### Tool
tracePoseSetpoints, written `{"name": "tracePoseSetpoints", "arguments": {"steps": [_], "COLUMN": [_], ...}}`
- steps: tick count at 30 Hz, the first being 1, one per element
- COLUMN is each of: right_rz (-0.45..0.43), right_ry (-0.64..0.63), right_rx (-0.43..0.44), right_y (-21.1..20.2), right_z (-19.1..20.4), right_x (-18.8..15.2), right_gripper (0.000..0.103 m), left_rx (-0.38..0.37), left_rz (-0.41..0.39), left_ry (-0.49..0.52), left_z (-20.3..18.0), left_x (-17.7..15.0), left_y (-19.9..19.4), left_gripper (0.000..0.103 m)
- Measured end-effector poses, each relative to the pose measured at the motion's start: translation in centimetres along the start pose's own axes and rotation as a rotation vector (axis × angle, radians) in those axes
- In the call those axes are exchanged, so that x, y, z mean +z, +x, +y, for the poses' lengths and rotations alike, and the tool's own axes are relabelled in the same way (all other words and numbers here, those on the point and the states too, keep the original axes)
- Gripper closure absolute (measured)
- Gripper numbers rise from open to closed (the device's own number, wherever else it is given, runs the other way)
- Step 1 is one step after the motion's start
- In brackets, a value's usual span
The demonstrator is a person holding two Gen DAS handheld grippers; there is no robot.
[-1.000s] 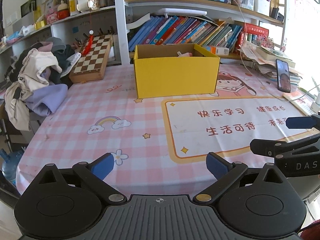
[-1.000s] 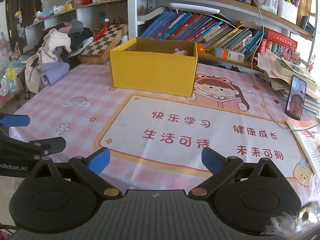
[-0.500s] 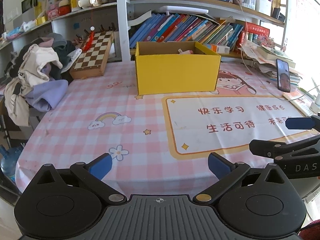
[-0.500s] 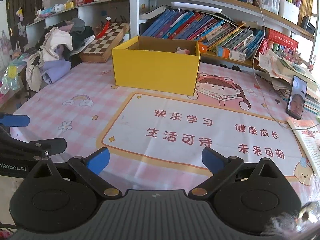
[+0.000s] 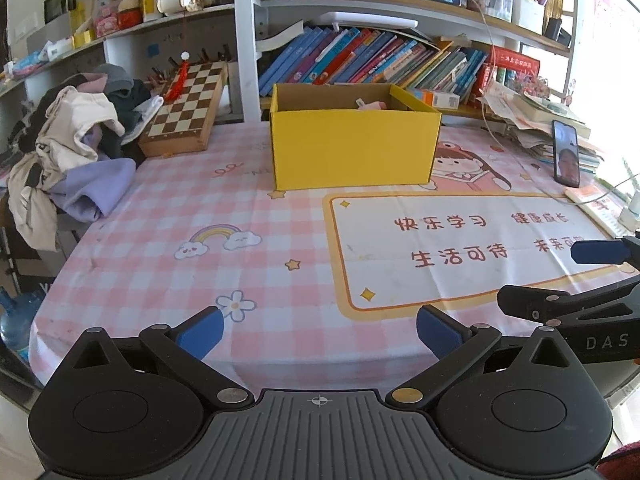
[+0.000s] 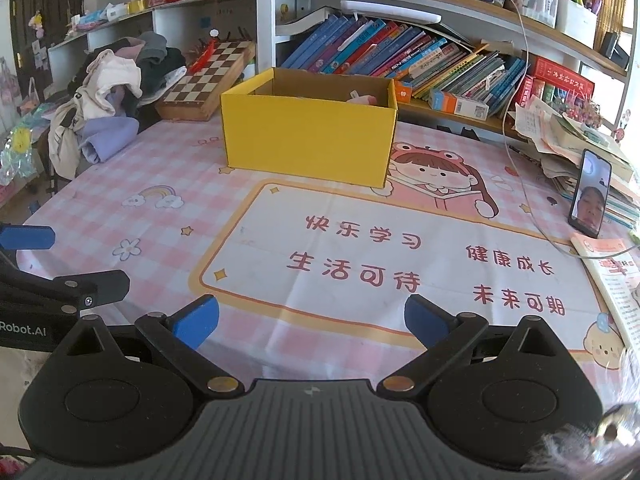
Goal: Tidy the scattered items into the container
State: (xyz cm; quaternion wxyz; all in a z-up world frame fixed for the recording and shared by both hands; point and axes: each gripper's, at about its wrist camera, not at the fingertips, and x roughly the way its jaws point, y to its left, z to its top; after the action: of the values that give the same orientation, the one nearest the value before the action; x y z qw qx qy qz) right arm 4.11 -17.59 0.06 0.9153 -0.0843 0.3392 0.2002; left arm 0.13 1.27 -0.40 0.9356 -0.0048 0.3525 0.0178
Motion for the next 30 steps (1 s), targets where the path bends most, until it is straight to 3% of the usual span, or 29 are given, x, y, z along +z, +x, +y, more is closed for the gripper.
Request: {"name": "tracePoseSetpoints", "arguments": {"steps": [30], "right_rz": [0.014], "right_ry": [0.013], "right_rx": [-0.006], "right_y": [0.65], "right_z": [-0.9], "right_x": [-0.19], "right_gripper": [0.002], "left_rx": [-0.008], "left_rz": [0.014], "left_ry": [-0.005], "left_z": [-0.52], "left_x": [0.36], "left_y": [0.68], "left_gripper": [0.0]}}
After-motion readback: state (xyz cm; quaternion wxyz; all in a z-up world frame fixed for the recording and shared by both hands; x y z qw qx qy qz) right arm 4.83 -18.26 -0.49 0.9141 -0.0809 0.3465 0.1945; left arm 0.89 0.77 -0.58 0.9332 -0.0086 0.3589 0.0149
